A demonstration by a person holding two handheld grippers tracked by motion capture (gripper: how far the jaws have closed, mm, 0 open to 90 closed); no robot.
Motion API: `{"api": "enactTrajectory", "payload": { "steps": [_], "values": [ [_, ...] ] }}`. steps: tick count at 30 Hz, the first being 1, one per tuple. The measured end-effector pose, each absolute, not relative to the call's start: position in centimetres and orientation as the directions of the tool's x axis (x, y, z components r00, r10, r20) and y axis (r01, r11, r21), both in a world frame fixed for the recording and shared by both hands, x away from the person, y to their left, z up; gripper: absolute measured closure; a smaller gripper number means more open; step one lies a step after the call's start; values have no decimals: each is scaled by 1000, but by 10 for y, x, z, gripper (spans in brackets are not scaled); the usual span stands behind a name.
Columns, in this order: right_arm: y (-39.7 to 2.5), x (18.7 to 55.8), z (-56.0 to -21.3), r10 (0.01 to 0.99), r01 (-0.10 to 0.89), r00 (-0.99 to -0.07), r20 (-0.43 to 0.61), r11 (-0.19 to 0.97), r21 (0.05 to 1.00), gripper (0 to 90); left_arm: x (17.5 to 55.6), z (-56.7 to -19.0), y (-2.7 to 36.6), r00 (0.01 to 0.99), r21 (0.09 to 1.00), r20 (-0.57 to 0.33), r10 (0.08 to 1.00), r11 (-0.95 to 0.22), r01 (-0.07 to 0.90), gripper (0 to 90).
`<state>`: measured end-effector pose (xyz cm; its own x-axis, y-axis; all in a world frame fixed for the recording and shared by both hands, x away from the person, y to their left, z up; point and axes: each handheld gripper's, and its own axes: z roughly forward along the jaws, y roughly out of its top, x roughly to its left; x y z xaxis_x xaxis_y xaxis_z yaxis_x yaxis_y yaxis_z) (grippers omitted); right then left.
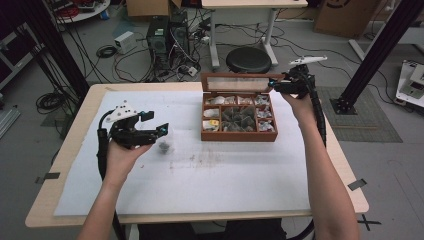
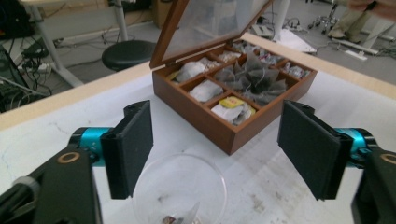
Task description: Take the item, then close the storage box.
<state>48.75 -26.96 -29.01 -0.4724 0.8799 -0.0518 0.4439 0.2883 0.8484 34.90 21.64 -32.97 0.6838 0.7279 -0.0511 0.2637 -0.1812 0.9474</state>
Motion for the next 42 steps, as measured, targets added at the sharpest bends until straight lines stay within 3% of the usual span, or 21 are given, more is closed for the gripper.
{"api": "enactTrajectory", "payload": {
  "steps": [11, 42],
  "values": [
    [-270, 486, -292, 880, 446, -473, -48, 286, 848, 414, 342, -312, 210, 730, 972, -36, 682, -145, 184, 242],
    [-269, 485, -292, 880, 450, -472, -51, 290, 844, 414, 345, -315, 210, 742, 969, -47, 669, -150, 197, 242]
  ]
}}
